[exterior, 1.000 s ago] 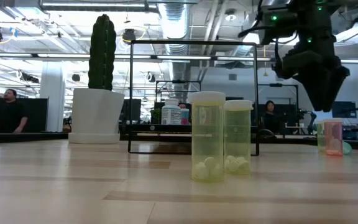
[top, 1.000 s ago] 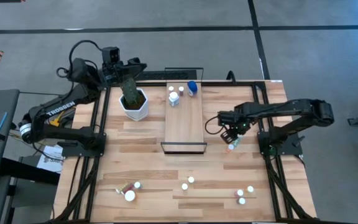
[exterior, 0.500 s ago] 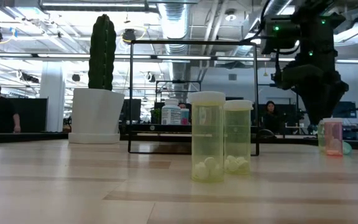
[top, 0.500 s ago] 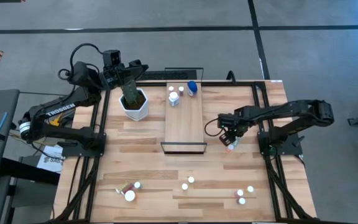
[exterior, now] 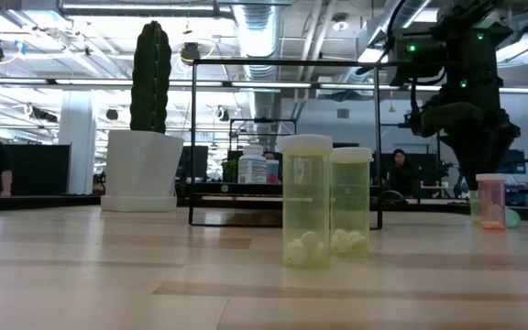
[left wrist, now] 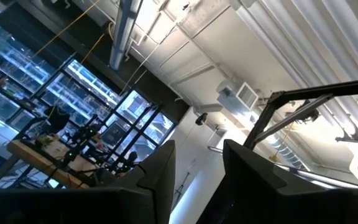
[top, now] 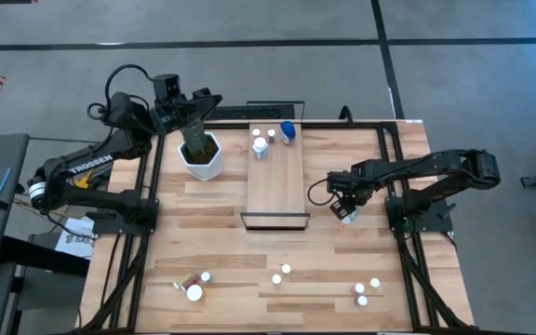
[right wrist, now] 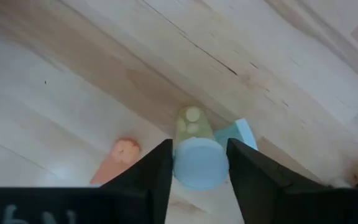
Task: Pick and place medicine bottles onto shelf by color
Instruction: Put the yellow pill bottle on the shelf
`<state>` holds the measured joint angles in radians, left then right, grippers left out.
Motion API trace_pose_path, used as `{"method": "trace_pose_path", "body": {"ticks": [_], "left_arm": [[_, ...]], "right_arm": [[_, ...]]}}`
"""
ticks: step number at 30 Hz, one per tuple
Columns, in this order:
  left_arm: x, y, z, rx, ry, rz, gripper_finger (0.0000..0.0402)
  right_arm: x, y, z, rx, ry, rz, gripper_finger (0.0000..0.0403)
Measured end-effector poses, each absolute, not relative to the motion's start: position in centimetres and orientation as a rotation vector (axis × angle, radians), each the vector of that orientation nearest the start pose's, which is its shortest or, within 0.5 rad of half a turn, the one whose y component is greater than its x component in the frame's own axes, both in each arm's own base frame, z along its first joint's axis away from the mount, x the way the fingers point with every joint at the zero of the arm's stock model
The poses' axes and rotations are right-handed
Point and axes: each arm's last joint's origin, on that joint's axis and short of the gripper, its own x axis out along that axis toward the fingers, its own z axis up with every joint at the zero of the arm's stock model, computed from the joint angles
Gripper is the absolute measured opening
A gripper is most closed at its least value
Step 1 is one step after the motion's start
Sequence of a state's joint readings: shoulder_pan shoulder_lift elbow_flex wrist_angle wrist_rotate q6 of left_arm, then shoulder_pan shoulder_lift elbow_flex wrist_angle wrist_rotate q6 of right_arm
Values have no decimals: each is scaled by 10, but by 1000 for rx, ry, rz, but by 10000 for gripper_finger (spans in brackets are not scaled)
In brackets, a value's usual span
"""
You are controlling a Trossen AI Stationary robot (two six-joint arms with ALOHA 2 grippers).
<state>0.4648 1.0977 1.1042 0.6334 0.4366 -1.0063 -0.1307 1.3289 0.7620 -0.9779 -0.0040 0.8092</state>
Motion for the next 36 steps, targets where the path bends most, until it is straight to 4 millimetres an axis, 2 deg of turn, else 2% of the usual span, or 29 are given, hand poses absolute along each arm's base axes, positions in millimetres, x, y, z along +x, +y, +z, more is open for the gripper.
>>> {"method": "trace_pose_path", "body": {"ticks": [5,10,16,23,26,30,36], "left_arm": [[202,88,456,-688,-528,-255,120],[202,88,456,-687,-528,-255,120],[202,87,456,-686,-526,-258,120],[202,87,456,-680,-512,-276,120],[202,86,456,-676,-505,-286,120],[202,86,456,-678,-488,-309,120],[202,85,455,-685,-459,-346,120]], "right_arm": [[197,-25,183,748,1424,-710,125],[200,-25,188,778,1424,-668,120],[217,-39,219,774,1308,-616,137],[238,-72,263,772,1139,-604,130],[255,-88,274,736,1116,-589,129],[287,-105,278,655,1171,-546,132],[329,-132,275,569,1245,-499,134]]}}
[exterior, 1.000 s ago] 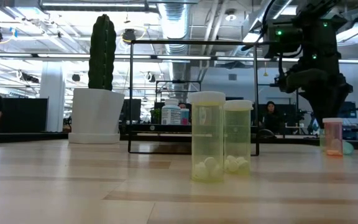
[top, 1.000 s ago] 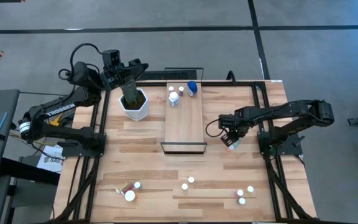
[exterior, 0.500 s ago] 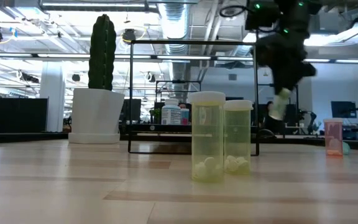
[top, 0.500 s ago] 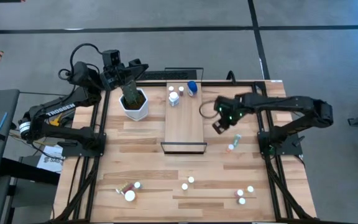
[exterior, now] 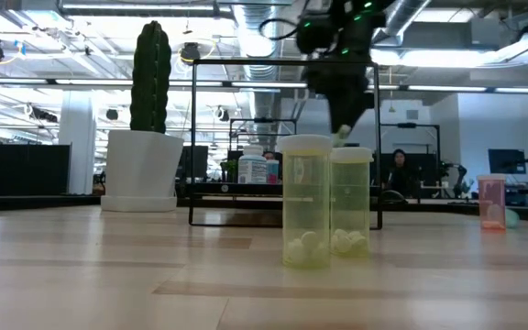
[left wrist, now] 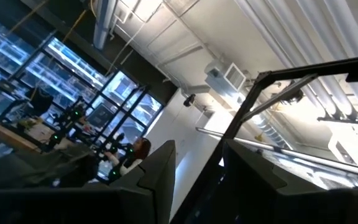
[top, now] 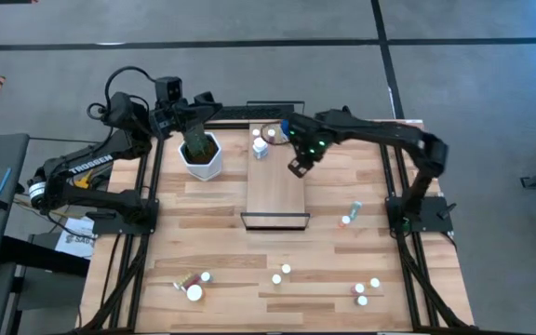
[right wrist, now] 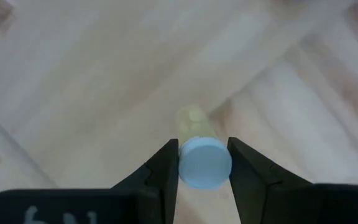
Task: Pick and place medicine bottles onto shelf by color
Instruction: Put the yellow pill bottle on the shelf
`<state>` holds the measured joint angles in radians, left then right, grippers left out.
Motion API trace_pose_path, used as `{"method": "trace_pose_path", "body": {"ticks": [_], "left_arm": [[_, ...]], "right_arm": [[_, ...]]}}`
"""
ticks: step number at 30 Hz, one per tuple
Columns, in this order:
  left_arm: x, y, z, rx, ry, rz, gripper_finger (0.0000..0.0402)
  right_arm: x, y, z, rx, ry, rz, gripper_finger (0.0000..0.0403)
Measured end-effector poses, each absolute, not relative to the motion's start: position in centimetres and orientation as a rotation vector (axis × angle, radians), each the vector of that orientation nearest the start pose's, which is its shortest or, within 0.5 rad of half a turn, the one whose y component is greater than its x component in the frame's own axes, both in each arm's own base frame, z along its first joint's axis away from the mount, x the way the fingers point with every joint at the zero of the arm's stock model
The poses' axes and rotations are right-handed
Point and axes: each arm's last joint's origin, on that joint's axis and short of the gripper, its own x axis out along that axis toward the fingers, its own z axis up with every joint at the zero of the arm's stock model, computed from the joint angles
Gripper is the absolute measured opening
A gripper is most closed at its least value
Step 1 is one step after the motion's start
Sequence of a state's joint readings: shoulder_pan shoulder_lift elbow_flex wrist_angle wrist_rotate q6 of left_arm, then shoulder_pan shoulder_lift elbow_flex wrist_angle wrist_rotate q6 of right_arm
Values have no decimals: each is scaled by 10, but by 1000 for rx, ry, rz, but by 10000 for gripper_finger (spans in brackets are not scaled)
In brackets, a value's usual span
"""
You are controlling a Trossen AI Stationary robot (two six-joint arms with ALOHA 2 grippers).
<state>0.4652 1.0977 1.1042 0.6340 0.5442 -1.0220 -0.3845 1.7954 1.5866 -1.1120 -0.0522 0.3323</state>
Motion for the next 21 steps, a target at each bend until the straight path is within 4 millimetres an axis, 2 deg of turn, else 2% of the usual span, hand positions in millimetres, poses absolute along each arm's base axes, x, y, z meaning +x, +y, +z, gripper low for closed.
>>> {"method": "trace_pose_path", "body": {"ticks": [11,21], "left_arm": [[202,84,455,-705,-438,-375,120],[202,83,455,-711,-421,-400,120]], "right_arm": [[386,-166,257,502,1324,-452,134],[412,-185,242,475,1377,-477,135]]}}
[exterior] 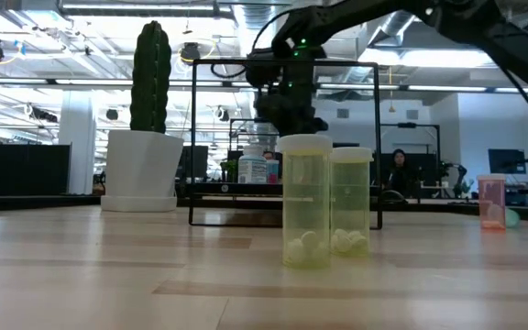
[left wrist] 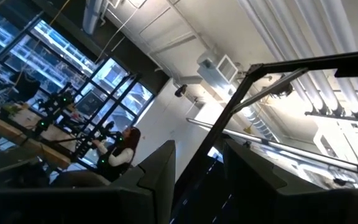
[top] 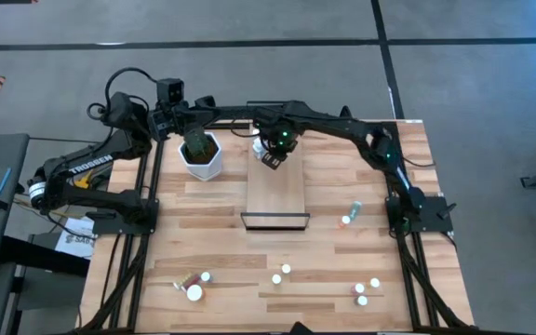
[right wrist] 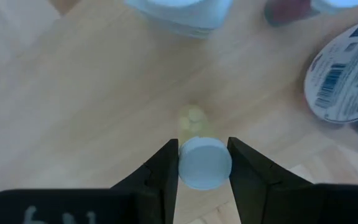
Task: Pick and place medicine bottles onto shelf by color
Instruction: Put the yellow pill bottle on the shelf
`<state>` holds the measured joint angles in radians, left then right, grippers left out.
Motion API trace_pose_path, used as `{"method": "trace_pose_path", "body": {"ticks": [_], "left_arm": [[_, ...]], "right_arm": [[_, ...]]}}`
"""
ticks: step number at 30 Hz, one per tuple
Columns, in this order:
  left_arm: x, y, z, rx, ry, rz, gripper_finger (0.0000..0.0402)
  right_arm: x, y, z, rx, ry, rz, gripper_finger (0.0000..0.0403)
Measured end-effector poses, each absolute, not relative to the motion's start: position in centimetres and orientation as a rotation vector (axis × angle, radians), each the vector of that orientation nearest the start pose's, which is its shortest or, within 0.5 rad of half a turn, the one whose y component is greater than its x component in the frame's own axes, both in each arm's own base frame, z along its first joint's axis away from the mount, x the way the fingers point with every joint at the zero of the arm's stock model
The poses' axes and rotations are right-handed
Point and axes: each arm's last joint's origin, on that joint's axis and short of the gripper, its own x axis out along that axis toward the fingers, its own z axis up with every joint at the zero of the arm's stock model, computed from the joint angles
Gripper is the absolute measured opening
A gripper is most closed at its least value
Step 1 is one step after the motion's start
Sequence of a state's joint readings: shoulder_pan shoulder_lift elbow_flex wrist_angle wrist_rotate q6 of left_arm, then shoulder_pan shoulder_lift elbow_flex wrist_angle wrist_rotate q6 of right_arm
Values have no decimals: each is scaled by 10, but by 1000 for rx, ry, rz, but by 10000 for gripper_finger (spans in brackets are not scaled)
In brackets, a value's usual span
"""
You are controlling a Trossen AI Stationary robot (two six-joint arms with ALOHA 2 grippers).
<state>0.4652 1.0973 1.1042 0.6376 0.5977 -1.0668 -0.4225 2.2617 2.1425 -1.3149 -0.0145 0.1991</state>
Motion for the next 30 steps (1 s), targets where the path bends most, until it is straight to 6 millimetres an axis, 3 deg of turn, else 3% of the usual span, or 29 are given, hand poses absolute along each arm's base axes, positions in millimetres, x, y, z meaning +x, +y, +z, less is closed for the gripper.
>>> {"method": "trace_pose_path", "body": {"ticks": [30], "left_arm": [[199,89,455,-700,-417,-385,120]], "right_arm": [[422,-214,238,464,1244,-561,136]]}}
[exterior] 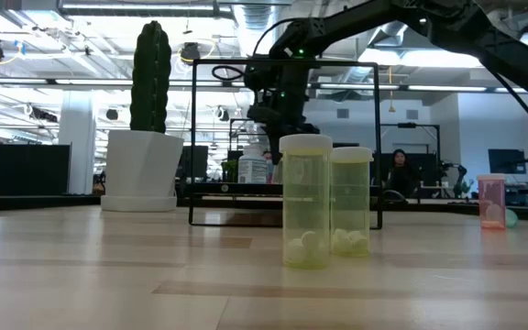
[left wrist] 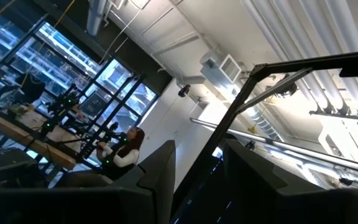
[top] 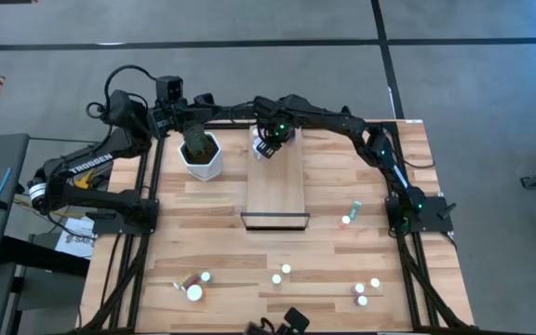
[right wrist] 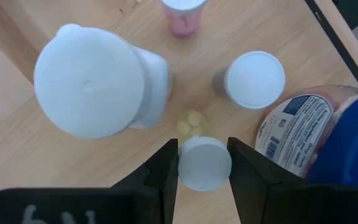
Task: Pick and place medicine bottles onto shelf by color
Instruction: Put the yellow pill bottle on the shelf, then put the small orange pill bottle on the shelf
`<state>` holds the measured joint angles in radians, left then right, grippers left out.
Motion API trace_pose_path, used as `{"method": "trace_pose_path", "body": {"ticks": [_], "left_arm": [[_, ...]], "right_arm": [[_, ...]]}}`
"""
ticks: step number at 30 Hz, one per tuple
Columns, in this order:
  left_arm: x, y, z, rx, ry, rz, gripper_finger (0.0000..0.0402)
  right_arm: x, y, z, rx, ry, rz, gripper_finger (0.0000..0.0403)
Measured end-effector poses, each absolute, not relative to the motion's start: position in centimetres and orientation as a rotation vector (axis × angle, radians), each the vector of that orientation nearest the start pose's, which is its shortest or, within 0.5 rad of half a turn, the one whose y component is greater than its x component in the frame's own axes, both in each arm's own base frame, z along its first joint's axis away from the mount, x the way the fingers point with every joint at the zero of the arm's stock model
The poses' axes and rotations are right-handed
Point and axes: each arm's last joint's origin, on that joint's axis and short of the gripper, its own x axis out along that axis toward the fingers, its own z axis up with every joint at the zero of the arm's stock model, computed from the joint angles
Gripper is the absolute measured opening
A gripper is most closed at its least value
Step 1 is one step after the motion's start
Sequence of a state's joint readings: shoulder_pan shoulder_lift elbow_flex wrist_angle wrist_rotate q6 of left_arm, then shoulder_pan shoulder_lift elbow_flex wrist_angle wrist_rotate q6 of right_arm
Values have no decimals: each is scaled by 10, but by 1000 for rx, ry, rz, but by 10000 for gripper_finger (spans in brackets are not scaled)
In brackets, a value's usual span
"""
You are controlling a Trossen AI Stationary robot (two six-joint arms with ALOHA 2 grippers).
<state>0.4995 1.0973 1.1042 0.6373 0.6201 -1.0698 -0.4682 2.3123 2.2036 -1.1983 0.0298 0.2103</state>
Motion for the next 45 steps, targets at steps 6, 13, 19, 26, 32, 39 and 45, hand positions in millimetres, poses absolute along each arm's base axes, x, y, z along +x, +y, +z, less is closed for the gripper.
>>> {"method": "trace_pose_path", "body": {"ticks": [6,13,19,26,32,39,45], "left_arm": [[199,89,455,-700,-417,-385,120],[199,89,455,-700,-418,-384,120],[199,89,455,-700,-418,-384,120],[199,89,455,-700,-418,-384,120],[199,89,455,-700,-416,-385,120],[199,89,455,-700,-416,-385,120],[199,89,455,-699,-415,-387,120]], "right_arm": [[421,-214,238,457,1261,-553,136],[421,-213,237,438,1273,-537,136],[421,-213,237,437,1272,-536,137],[421,-213,238,435,1268,-535,169],[423,-214,238,432,1245,-536,209],[419,-211,243,444,1276,-538,225],[419,-206,268,431,1242,-530,224]]}}
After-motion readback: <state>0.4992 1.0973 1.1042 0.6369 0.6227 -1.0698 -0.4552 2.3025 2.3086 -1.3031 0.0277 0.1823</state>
